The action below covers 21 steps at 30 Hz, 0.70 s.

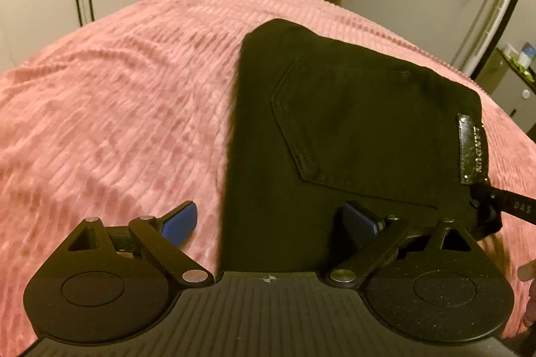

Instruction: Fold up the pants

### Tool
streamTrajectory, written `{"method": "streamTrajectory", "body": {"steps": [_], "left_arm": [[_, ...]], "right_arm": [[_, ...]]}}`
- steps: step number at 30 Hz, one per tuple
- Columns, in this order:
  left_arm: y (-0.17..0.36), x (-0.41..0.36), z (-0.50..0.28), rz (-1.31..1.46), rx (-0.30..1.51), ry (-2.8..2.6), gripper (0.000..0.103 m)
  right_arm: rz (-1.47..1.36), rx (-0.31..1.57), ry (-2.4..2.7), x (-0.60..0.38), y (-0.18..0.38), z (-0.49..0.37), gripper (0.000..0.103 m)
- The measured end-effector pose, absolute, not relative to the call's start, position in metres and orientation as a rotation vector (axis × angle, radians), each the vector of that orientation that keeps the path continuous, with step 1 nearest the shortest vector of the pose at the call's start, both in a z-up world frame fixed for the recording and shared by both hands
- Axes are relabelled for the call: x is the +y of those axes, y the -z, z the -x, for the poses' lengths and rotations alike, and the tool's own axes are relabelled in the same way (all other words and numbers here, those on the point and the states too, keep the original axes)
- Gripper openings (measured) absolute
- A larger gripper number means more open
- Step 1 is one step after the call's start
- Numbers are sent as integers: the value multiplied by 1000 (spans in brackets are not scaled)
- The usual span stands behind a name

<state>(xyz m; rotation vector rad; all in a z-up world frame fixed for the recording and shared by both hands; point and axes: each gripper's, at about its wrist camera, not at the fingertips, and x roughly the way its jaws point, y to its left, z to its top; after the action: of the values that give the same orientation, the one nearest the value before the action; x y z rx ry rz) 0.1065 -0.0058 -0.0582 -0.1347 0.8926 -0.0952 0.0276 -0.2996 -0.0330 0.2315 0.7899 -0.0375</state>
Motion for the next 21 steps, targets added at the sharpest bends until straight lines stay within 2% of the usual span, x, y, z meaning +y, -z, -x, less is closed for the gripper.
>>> {"method": "streamTrajectory", "body": {"steps": [4,7,10,21], "left_arm": [[55,-8,-104,103,895,73,97],[51,-12,-104,68,882,56,97],[45,-16,-106,68,870,70,97],[25,-47,-174,53,811,77,98]], "right_arm": [[-212,772,50,-294,17,-14,16],[-226,724,29,-294,3,-7,24],[-222,694,15,-293,-9,-13,25],[-161,676,68,-294,-15,-112,25]]}}
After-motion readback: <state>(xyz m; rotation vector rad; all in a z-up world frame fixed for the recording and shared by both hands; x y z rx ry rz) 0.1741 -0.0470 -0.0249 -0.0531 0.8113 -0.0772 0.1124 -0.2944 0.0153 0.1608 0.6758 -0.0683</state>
